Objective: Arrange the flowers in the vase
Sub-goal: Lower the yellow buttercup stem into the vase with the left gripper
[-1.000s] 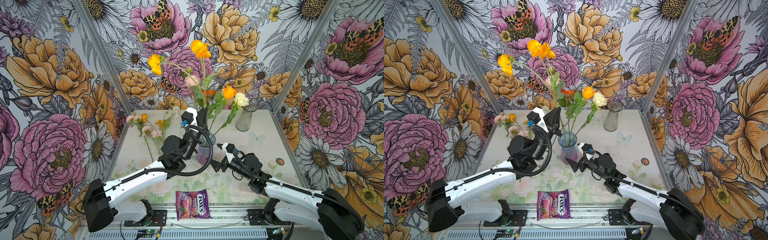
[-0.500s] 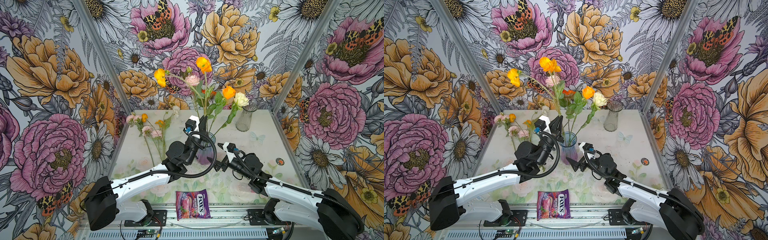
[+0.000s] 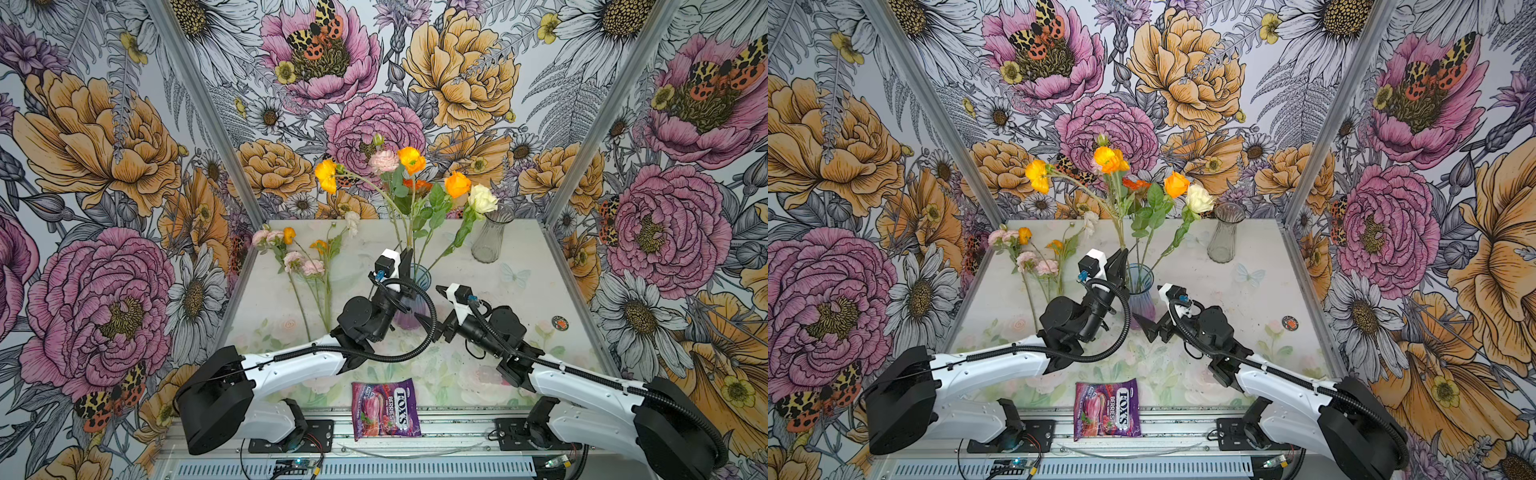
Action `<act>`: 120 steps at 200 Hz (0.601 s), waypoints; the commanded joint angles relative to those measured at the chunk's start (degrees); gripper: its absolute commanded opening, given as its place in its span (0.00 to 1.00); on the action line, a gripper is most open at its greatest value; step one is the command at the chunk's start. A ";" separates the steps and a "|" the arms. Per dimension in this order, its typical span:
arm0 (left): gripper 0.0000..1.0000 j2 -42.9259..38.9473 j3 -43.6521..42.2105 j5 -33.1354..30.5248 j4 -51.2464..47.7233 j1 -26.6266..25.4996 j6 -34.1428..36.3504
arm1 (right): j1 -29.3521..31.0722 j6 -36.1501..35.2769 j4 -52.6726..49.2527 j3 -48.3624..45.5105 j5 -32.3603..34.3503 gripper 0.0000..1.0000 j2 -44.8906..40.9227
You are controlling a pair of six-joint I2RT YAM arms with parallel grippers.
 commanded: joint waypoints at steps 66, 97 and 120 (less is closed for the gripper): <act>0.00 8.70 -5.84 -0.68 18.52 -1.55 -2.78 | -0.38 0.97 1.38 0.20 -0.59 1.00 0.21; 0.00 13.50 -5.48 -3.95 25.67 -3.28 -0.32 | -0.47 0.84 1.40 0.16 -0.65 1.00 0.24; 0.11 15.30 -4.17 -7.33 24.42 -5.13 2.71 | -0.47 0.83 1.19 0.16 -0.55 0.99 0.12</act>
